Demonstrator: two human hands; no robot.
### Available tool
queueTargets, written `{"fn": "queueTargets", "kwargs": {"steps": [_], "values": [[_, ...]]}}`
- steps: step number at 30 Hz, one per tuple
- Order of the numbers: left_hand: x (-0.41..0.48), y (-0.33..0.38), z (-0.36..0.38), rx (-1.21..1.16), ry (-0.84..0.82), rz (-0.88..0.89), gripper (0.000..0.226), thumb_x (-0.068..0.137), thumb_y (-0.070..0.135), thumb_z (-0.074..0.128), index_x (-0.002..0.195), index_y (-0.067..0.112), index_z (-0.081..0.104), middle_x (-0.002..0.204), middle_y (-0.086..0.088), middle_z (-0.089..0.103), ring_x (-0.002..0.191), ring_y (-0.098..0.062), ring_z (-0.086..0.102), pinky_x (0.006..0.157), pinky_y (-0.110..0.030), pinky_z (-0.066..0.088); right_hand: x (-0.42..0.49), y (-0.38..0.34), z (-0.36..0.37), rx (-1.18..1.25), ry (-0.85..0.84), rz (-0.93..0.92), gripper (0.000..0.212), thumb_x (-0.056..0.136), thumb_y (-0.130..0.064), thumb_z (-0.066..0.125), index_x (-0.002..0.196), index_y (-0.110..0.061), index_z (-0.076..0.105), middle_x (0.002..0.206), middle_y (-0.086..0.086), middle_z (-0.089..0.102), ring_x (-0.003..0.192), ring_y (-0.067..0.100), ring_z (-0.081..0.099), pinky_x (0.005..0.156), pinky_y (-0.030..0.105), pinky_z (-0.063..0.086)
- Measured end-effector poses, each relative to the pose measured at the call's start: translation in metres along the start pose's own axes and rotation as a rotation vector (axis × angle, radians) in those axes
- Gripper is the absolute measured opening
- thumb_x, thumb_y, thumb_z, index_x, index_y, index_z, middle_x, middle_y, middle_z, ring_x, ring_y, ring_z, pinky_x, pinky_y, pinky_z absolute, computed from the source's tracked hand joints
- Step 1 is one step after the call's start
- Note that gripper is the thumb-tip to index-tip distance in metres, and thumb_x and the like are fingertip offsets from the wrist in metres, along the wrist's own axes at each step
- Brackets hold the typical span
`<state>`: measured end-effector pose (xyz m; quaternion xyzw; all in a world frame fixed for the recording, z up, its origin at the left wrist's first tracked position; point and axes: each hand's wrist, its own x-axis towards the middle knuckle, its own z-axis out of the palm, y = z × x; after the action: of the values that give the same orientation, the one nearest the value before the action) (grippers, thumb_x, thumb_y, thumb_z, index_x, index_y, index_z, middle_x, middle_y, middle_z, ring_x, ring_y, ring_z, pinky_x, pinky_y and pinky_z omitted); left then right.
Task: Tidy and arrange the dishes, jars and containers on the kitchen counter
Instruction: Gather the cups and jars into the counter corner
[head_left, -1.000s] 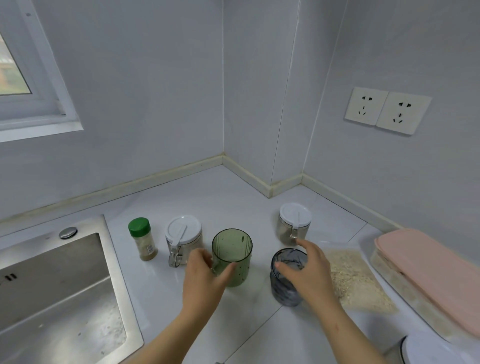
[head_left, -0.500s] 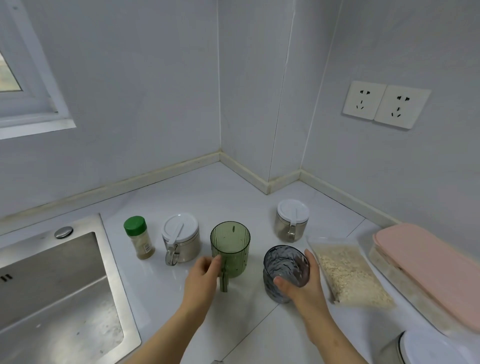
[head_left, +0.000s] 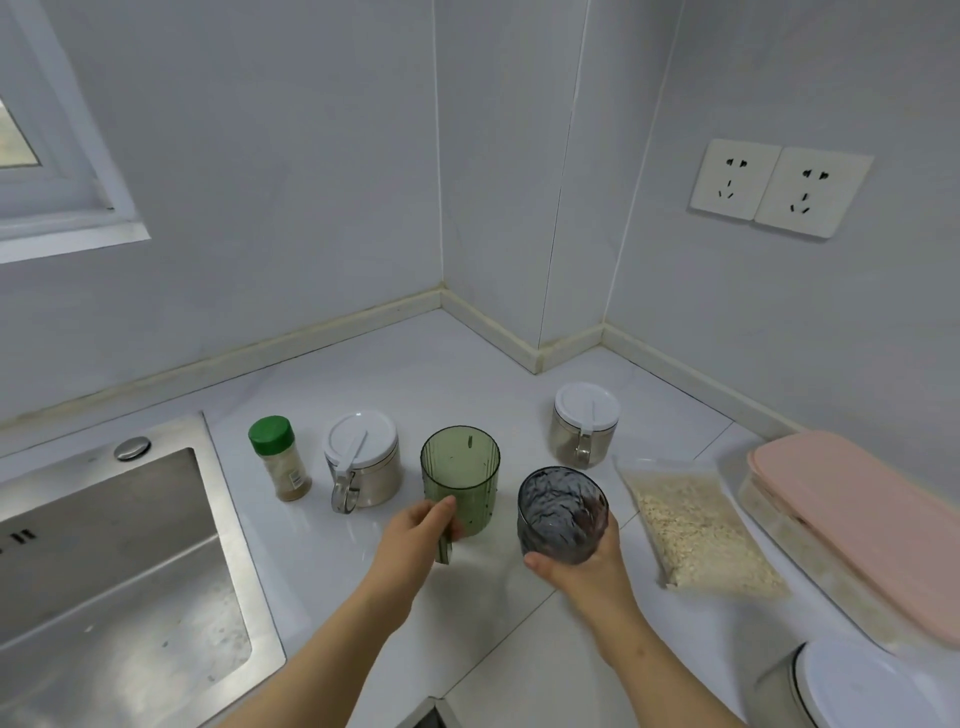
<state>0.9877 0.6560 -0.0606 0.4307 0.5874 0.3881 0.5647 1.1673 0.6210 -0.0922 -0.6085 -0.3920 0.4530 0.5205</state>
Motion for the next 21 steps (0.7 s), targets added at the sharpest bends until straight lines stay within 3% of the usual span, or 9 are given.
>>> {"fn": "queueTargets", "kwargs": {"steps": [3,8,12,16,21], "values": [[-0.001,0.0,-0.003,0.027,0.005,-0.004,0.027,0.097,0.021,0.047,0.074,0.009,0.055,0.072,-0.005,0.058,0.073,-0.019,0.052,0.071,-0.028,0.039,0.001,0.001,0.0,0.005,0.016,0.001,0.086,0.057,0.008,0.084,0.12,-0.024,0.034,0.122,0.003,0.051,0.105,0.017,0.053,0.086,0.023,0.042],[-0.003,0.002,-0.001,0.085,0.026,0.009,0.027,0.097,0.018,0.043,0.073,0.008,0.05,0.071,-0.007,0.053,0.068,-0.019,0.045,0.064,-0.027,0.034,-0.001,0.003,0.001,0.003,0.047,-0.026,0.087,0.056,0.009,0.084,0.119,-0.025,0.034,0.121,0.002,0.05,0.106,0.018,0.053,0.087,0.025,0.042],[-0.007,0.001,0.008,0.057,0.068,0.004,0.03,0.098,0.016,0.04,0.069,0.009,0.048,0.067,-0.008,0.053,0.063,-0.02,0.043,0.062,-0.028,0.035,-0.004,0.001,-0.004,0.044,0.049,-0.011,0.084,0.059,0.011,0.081,0.119,-0.022,0.033,0.11,-0.004,0.05,0.095,0.011,0.053,0.08,0.018,0.043],[-0.016,0.004,0.02,-0.019,0.117,0.018,0.035,0.098,0.014,0.036,0.064,0.009,0.041,0.057,-0.005,0.042,0.058,-0.019,0.038,0.054,-0.027,0.028,-0.004,-0.001,-0.01,0.115,0.072,0.03,0.078,0.061,0.011,0.08,0.12,-0.017,0.037,0.111,-0.002,0.053,0.092,0.006,0.056,0.077,0.016,0.047],[-0.029,0.011,0.031,-0.075,0.137,-0.006,0.036,0.097,0.018,0.038,0.061,0.015,0.032,0.05,0.0,0.032,0.049,-0.016,0.029,0.049,-0.026,0.021,-0.014,-0.02,-0.018,0.281,0.145,0.045,0.065,0.069,0.008,0.075,0.117,-0.019,0.04,0.103,-0.006,0.057,0.088,0.002,0.057,0.062,0.01,0.051]]}}
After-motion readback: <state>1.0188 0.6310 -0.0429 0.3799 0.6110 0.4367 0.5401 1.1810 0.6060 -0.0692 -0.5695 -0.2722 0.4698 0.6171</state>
